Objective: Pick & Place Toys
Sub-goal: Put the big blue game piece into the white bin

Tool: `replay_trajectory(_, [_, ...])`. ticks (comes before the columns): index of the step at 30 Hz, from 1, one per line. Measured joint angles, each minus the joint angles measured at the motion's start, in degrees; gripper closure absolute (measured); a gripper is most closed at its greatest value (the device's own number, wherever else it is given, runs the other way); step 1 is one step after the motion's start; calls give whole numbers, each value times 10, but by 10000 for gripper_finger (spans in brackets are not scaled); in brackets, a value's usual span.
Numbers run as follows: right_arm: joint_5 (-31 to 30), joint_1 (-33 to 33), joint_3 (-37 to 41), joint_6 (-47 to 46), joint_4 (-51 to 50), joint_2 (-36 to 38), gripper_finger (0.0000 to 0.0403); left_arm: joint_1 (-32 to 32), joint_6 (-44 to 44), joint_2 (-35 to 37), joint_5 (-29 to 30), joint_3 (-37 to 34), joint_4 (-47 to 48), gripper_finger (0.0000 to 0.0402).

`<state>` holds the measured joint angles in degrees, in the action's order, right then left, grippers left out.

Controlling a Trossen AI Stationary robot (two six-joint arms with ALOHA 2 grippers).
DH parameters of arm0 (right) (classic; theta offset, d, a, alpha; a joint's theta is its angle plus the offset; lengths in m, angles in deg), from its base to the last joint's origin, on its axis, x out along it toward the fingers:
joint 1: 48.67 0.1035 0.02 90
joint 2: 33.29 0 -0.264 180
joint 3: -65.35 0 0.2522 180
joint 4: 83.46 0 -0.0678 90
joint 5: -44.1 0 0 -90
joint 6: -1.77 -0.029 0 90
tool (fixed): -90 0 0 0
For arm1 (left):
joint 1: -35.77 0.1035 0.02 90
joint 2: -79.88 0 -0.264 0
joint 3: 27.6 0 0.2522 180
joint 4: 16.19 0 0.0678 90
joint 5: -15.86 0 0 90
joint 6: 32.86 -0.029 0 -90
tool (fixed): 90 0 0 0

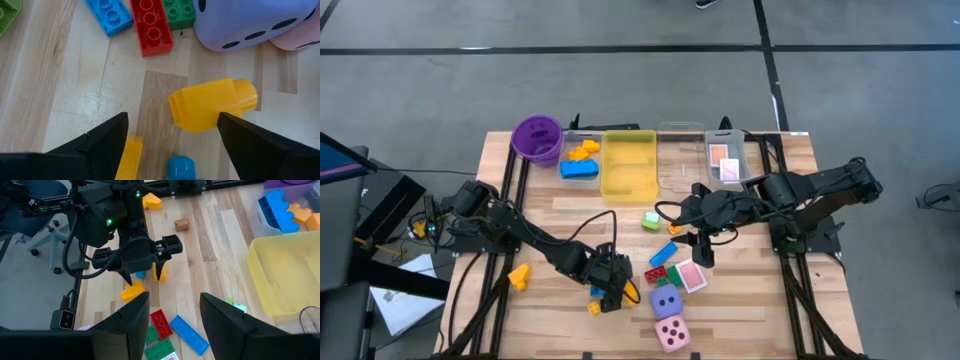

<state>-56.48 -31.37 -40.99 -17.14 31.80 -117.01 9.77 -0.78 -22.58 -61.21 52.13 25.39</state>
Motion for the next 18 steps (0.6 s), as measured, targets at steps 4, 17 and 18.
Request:
replay_trajectory(4, [0,0,0,0,0,0,235,-2,0,0,0,0,1,101])
replay_trajectory(17, [0,0,14,9,2,0,235,22,55,-5,-5,-5,107,100])
replay_trajectory(18, [0,0,17,9,2,0,235,24,56,-5,-6,-4,104,100])
